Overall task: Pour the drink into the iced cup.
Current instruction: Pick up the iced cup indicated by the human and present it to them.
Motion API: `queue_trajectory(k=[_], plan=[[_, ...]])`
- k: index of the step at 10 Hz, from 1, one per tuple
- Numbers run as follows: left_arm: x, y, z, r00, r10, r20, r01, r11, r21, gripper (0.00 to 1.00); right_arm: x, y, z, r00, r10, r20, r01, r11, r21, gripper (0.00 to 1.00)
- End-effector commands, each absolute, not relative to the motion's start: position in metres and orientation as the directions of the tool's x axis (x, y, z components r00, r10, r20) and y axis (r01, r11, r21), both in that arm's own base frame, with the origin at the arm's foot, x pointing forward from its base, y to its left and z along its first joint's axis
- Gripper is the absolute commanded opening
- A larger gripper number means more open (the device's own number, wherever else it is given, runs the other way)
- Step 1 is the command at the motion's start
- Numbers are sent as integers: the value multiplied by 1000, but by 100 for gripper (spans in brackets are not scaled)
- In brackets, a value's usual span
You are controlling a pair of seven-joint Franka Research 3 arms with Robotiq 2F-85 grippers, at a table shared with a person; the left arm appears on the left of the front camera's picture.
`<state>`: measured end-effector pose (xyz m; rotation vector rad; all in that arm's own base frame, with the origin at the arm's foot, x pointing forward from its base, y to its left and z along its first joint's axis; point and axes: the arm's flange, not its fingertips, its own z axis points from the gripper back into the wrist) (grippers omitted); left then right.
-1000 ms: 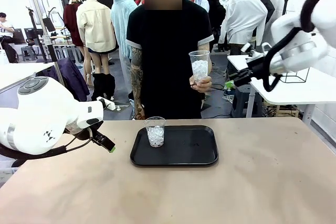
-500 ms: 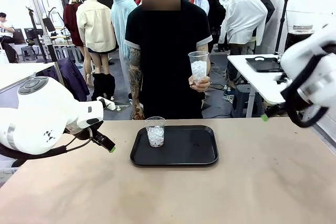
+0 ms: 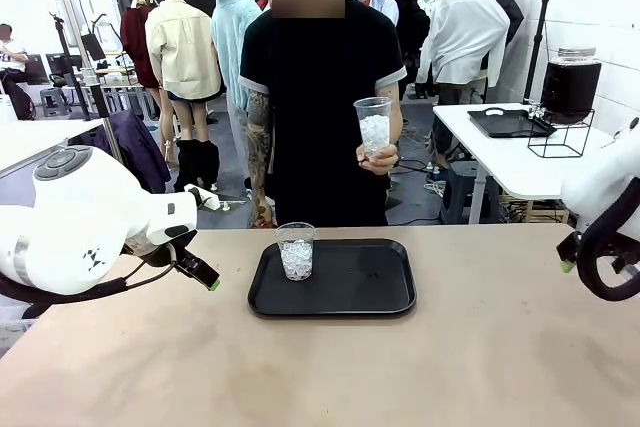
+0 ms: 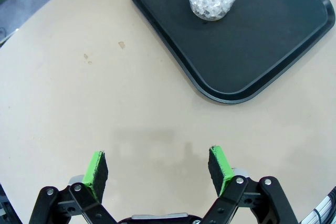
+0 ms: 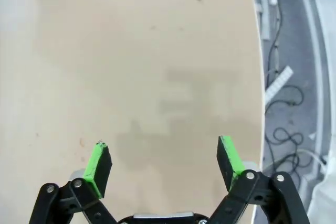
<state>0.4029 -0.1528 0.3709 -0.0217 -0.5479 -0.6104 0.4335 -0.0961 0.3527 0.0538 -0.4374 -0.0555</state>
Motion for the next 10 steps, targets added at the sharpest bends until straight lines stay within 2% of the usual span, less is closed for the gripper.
queue_trajectory(k=[1, 4, 5, 10], plan=[[403, -151, 371, 684, -535, 496, 547, 826, 137, 100, 396, -74, 392, 878, -105, 467, 62, 992, 107, 100], [403, -151, 371, 684, -535, 496, 547, 826, 137, 100, 395, -75, 391, 869, -74, 489, 15, 992, 124, 100], [403, -151, 371, 684, -535, 496, 547, 826, 137, 100, 425, -87, 402, 874, -91, 478, 53, 994, 92, 100], [403, -151, 371, 684, -535, 496, 547, 826, 137, 100, 425, -87, 402, 874, -91, 478, 53, 994, 92, 100]])
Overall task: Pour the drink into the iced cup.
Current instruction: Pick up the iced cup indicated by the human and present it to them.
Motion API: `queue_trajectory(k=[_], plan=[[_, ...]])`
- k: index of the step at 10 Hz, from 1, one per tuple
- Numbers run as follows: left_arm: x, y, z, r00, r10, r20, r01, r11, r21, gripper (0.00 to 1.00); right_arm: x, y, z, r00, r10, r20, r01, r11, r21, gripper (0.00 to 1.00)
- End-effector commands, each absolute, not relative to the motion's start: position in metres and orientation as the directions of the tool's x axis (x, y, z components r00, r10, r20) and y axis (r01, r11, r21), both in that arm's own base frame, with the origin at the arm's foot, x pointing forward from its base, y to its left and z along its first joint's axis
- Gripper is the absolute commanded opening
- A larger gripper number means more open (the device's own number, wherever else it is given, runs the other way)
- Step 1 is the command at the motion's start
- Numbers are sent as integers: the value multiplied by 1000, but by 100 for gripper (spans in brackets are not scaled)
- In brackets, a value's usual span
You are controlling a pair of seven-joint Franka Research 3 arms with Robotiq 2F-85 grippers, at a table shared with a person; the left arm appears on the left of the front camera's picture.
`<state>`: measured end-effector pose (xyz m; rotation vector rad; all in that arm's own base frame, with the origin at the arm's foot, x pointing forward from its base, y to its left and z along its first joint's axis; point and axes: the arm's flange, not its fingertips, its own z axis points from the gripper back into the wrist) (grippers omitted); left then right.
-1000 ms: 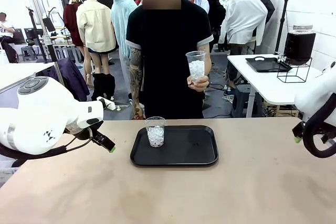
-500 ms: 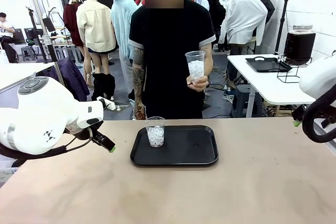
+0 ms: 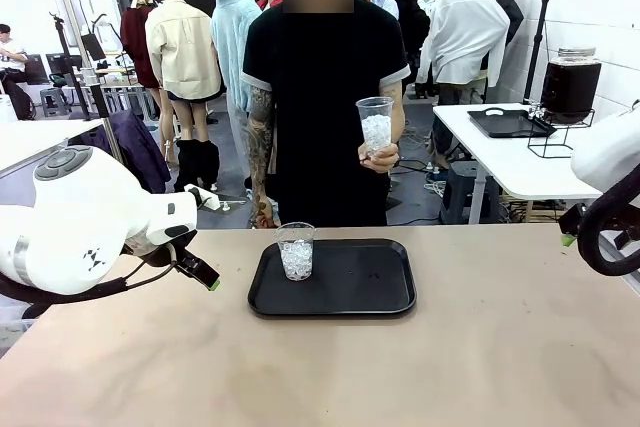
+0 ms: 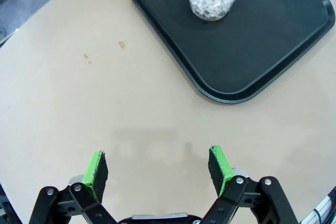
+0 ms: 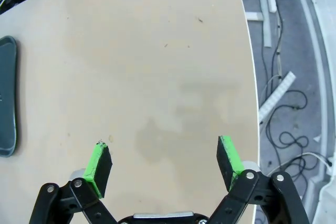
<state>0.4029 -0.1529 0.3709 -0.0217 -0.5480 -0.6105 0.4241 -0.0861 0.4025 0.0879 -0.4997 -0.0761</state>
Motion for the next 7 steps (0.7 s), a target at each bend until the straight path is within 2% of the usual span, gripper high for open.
queue_trajectory(k=[1, 7], plan=[[403, -151, 371, 684, -535, 496, 547, 826, 137, 100, 425, -87, 402, 874, -91, 478, 53, 994, 92, 100], [403, -151, 371, 684, -535, 496, 547, 826, 137, 100, 425, -87, 402, 874, -91, 478, 53, 994, 92, 100]])
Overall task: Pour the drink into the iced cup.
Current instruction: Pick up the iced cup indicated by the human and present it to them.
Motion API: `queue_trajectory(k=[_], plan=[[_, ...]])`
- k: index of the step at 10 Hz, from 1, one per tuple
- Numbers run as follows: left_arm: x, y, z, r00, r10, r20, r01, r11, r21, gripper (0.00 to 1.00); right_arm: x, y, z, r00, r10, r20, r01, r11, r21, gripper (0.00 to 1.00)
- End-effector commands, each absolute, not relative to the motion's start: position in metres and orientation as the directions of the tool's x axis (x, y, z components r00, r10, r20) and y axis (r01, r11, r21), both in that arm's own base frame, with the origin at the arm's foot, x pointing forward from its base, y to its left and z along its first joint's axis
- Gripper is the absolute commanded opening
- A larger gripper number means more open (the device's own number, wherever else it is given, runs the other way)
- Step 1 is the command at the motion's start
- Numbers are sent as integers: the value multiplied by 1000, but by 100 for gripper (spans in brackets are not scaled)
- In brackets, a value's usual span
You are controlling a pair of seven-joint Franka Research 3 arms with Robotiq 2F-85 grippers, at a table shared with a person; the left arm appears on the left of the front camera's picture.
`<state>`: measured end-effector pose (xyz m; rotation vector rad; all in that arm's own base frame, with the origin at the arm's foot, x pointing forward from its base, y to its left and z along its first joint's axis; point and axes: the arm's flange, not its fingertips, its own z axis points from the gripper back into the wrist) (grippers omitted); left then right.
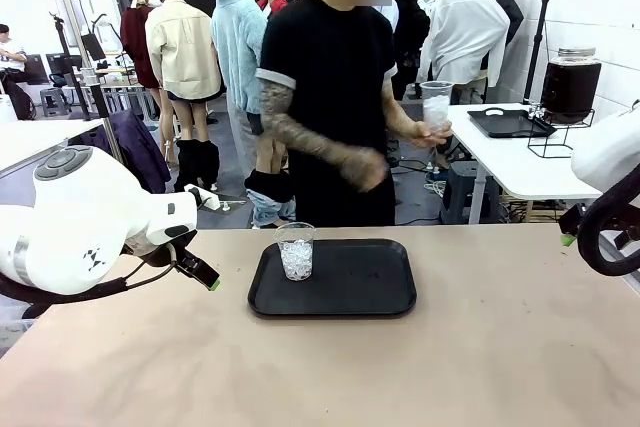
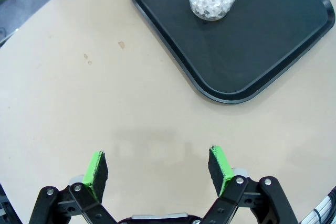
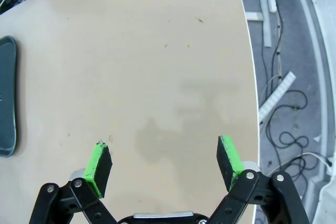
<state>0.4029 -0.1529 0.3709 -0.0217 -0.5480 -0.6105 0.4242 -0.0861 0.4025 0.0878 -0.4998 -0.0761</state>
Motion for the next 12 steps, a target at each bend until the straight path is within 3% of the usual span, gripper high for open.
queue_trajectory(k=[1, 12], plan=[[403, -151, 371, 684, -535, 496, 547, 826, 137, 100, 425, -87, 402, 874, -91, 478, 53, 994, 92, 100], [403, -151, 371, 684, -535, 496, 547, 826, 137, 100, 425, -87, 402, 874, -91, 478, 53, 994, 92, 100]])
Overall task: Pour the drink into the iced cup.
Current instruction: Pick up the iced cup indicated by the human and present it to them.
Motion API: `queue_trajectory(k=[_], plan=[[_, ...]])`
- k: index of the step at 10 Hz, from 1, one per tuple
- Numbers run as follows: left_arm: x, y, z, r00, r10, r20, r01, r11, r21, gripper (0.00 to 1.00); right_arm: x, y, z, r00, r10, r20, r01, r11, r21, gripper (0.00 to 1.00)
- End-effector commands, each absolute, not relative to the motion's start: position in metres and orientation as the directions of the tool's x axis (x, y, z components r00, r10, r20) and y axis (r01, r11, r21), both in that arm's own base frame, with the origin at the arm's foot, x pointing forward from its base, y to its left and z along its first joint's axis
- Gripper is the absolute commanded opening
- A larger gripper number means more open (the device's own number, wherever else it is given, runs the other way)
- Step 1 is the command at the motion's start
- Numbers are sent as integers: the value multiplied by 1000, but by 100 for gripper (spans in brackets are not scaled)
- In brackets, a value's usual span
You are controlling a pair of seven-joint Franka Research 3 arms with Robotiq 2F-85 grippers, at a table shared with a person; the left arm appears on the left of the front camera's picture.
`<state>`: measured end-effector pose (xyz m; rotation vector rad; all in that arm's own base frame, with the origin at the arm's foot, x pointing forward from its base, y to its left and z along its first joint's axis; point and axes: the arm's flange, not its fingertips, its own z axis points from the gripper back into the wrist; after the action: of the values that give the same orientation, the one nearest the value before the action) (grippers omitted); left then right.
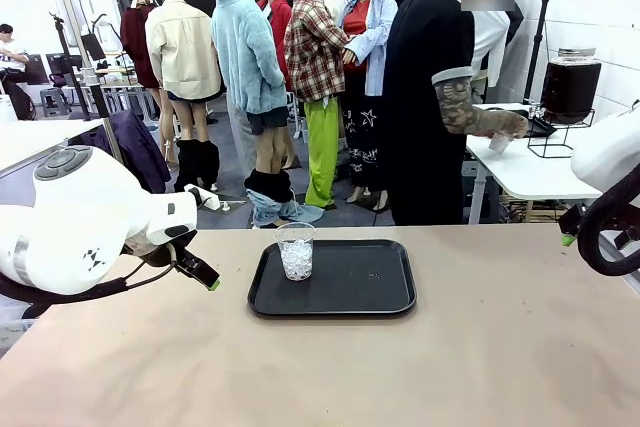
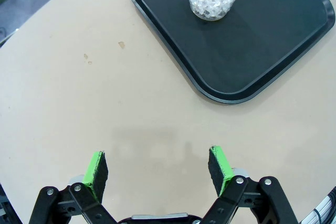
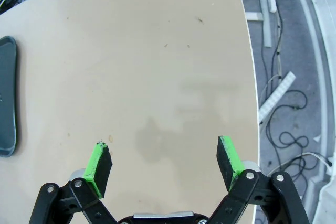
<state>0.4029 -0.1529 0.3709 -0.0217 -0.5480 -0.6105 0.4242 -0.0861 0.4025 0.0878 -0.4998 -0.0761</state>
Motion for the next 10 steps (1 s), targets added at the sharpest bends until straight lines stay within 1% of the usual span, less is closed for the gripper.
queue_trajectory(k=[1, 10], plan=[[403, -151, 371, 684, -535, 496, 547, 826, 137, 100, 425, -87, 402, 874, -91, 478, 53, 994, 92, 100], [403, -151, 371, 684, -535, 496, 547, 826, 137, 100, 425, -87, 402, 874, -91, 478, 53, 994, 92, 100]])
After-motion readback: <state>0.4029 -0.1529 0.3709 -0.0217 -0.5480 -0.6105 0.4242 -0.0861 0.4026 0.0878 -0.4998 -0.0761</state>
